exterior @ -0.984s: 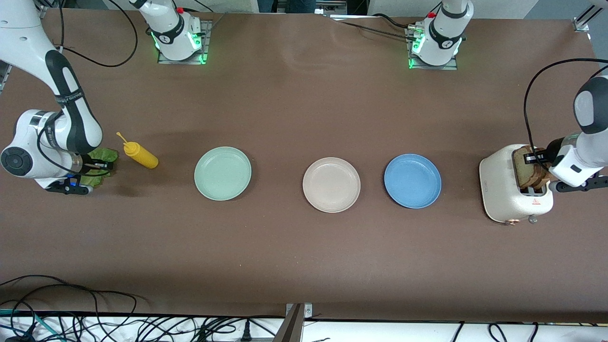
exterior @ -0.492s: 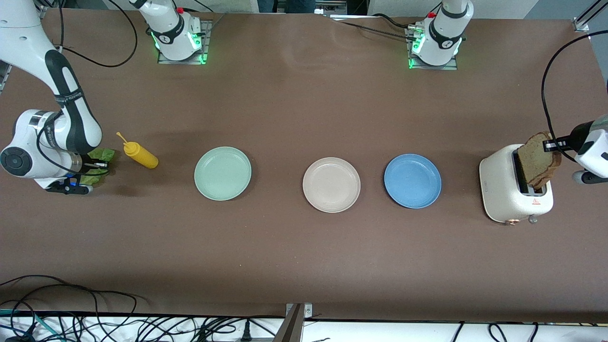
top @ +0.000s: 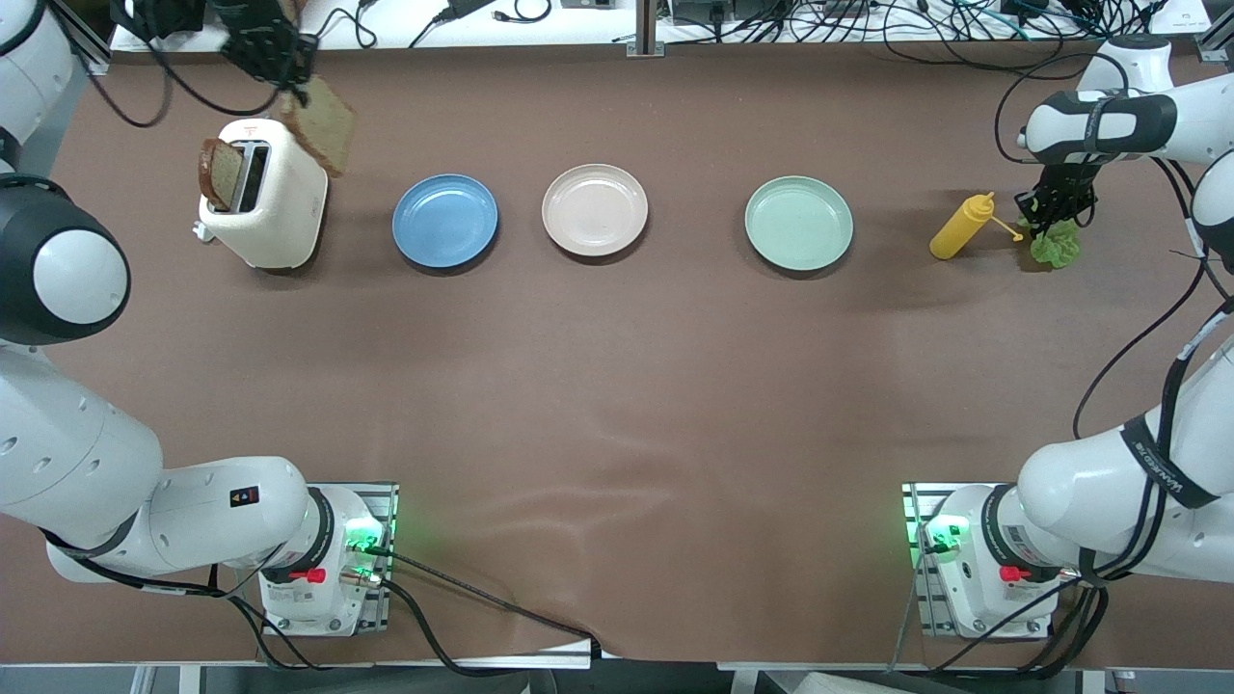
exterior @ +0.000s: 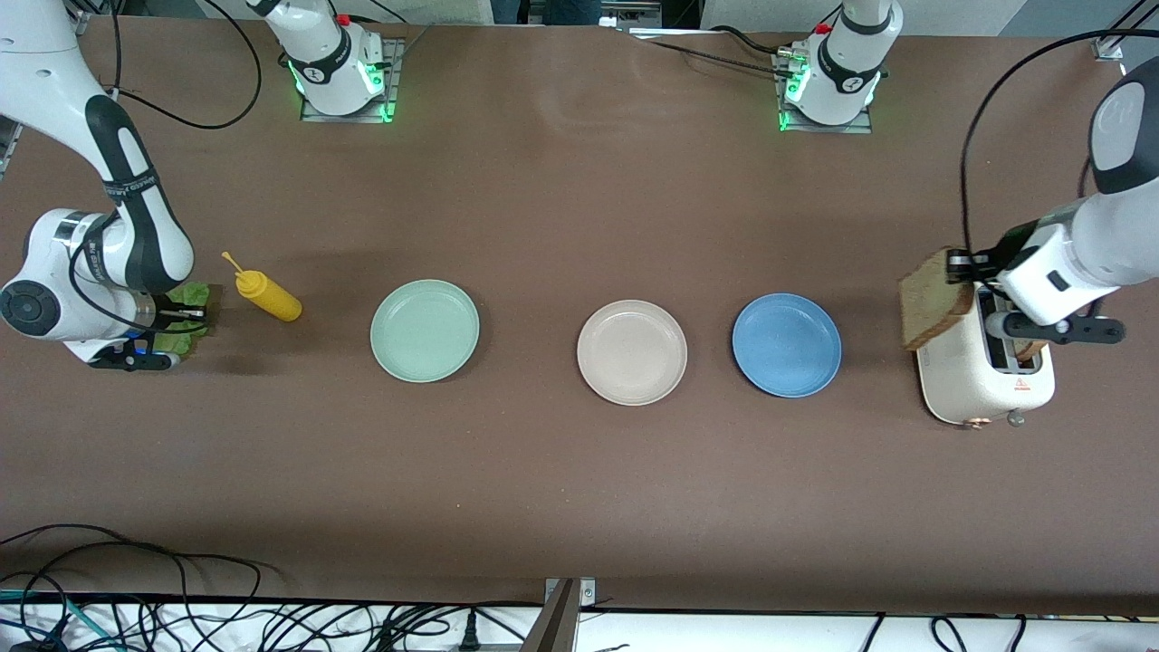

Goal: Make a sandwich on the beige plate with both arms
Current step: 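Lift the bread slice from the toaster with the left gripper onto the beige plate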

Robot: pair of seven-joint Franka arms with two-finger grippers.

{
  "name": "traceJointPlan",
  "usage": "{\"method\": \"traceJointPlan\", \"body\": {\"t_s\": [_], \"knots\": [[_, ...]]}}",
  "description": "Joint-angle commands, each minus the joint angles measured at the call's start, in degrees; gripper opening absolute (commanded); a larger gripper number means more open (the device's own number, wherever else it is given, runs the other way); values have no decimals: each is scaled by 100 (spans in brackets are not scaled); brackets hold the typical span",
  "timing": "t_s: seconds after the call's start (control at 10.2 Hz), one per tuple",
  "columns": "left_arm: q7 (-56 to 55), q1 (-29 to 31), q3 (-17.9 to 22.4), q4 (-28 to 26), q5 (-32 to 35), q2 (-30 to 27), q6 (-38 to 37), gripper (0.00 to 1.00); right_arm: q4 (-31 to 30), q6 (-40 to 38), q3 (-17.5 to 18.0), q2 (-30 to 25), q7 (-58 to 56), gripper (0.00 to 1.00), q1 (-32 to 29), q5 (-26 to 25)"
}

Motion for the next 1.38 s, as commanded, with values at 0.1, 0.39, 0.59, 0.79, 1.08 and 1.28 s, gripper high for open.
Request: {"method": "traceJointPlan", "body": {"t_s": [0.1, 0.39, 0.59, 0.79, 1.08, 1.28], "knots": [[-32, -1029, 18, 206, -362, 463, -40, 0, 488, -1059, 85, -481, -206, 0, 3, -16], [-32, -1226, 18, 662, -1527, 1297, 4, 0, 1173, -2315, 322, -745, -197, 0, 3, 1], [64, -1209, 18, 839, -2869, 1929, 152, 0, 1945, -3299, 549, -868, -163, 0, 12, -8], [274, -1278, 18, 901, -4144, 2501, 896, 0, 2623, -3925, 682, -895, -153, 0, 21, -8], [1326, -1481, 18, 919, -4634, 3179, 1865, 0, 2916, -4139, 770, -1061, -154, 0, 30, -25], [2178, -1507, 18, 910, -4634, 3574, 2087, 0, 2916, -4139, 858, -1071, -101, 0, 30, 18]]}}
